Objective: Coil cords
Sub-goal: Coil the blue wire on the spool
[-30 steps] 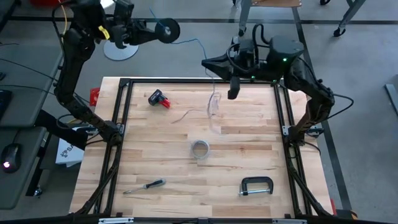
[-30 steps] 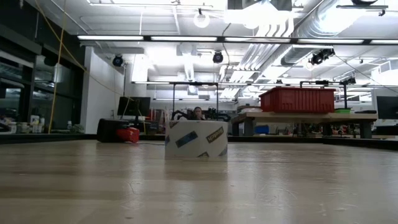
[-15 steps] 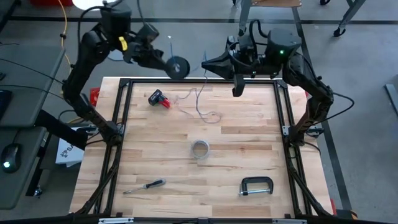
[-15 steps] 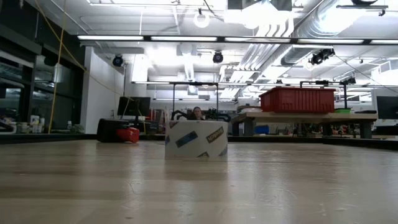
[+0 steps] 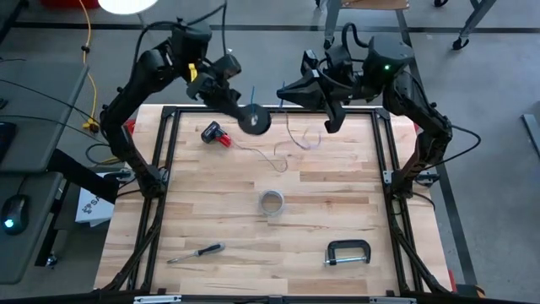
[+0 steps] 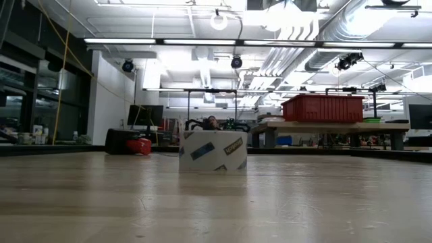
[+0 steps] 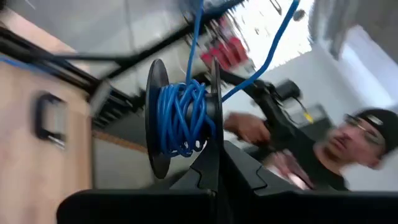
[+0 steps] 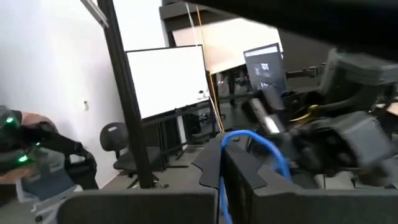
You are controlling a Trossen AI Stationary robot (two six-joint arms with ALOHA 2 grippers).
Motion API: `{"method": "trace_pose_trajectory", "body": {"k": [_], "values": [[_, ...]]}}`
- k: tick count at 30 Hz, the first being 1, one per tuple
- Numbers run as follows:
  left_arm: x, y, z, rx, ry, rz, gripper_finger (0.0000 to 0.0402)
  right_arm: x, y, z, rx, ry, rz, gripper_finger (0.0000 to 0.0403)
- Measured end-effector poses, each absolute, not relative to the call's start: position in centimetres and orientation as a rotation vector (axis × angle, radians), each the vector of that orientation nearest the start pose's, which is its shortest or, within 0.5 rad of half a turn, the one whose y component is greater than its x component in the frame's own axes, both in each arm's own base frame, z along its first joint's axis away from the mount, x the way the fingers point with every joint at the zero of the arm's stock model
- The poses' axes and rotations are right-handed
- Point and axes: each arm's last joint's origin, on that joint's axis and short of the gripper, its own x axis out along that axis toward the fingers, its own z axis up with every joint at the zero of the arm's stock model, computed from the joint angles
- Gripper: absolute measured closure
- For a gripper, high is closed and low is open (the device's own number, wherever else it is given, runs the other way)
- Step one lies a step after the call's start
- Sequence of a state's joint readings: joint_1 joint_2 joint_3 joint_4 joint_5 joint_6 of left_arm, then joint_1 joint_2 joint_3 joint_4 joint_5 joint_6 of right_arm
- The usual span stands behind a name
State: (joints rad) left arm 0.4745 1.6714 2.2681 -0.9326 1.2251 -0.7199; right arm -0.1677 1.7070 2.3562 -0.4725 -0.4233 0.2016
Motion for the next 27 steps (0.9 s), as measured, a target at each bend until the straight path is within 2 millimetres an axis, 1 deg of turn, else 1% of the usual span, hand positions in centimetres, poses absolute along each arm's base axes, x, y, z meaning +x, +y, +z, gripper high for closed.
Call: {"method": "trace_pose_trajectory", "body": {"k": [6, 11, 14, 16, 21, 27], "values": [[28.4, 8.0, 53.2, -0.957, 0.554, -0.802, 0.0401, 30.8, -4.8, 57.5, 0.153, -0.139, 0.267, 0.0403], [30.0, 6.0, 54.4, -0.905, 0.511, -0.913, 0.0401, 31.5, -5.3, 57.3, 0.157, -0.153, 0.279, 0.0403], [30.4, 5.3, 55.0, -0.869, 0.467, -0.943, 0.0401, 32.1, -5.5, 57.0, 0.171, -0.145, 0.284, 0.0403], [30.4, 5.0, 55.6, -0.828, 0.422, -0.967, 0.0401, 32.6, -5.7, 56.6, 0.174, -0.134, 0.282, 0.0403], [30.1, 4.8, 57.7, -0.710, 0.236, -1.009, 0.0401, 34.2, -5.9, 55.7, 0.212, -0.111, 0.311, 0.0403], [29.3, 5.0, 59.4, -0.593, 0.014, -1.005, 0.0401, 35.3, -6.0, 55.5, 0.231, -0.147, 0.368, 0.0403]]}}
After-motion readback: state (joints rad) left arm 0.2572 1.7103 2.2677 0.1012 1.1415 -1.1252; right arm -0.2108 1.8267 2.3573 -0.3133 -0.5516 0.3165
